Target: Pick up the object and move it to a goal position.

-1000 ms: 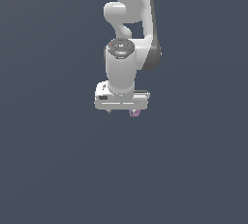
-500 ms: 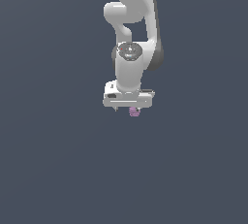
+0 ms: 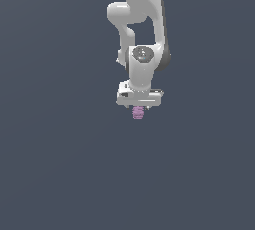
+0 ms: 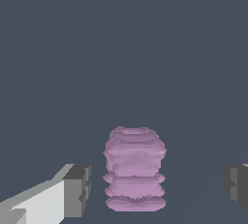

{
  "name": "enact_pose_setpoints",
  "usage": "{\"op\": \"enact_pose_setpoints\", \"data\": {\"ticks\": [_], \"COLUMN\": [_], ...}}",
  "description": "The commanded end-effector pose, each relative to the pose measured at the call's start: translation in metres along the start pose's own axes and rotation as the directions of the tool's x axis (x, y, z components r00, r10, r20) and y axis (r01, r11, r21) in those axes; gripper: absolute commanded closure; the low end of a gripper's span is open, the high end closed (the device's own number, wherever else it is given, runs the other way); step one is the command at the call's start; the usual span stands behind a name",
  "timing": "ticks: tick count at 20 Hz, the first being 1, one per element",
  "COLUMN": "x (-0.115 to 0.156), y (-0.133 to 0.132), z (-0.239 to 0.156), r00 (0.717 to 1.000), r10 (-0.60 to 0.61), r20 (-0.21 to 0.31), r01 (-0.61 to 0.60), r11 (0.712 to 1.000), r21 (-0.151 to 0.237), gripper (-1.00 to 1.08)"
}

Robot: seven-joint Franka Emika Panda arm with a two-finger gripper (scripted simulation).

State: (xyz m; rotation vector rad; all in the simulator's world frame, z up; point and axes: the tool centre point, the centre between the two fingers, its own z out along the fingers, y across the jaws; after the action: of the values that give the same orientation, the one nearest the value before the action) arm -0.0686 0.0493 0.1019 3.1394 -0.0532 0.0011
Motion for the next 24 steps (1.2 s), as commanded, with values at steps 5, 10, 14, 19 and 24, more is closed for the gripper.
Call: {"op": "enact_pose_setpoints", "data": {"ticks": [5, 10, 14, 19, 24], "x": [-0.018, -0.019, -0.019, -0.02, -0.021], "y": [-0.009, -0.009, -0.009, -0.009, -0.009], "z": [0.009, 0.01, 0.017, 0.039, 0.056], "r00": [1.0, 1.0, 1.0, 1.0, 1.0], "r10": [0.008, 0.007, 0.007, 0.008, 0.008], "r20": [0.001, 0.001, 0.001, 0.001, 0.001], "r01": [-0.008, -0.007, -0.007, -0.008, -0.008], "r11": [1.0, 1.0, 1.0, 1.0, 1.0], "r21": [0.002, 0.002, 0.002, 0.002, 0.002], "gripper": [-0.92, -0.92, -0.92, -0.92, -0.92]}}
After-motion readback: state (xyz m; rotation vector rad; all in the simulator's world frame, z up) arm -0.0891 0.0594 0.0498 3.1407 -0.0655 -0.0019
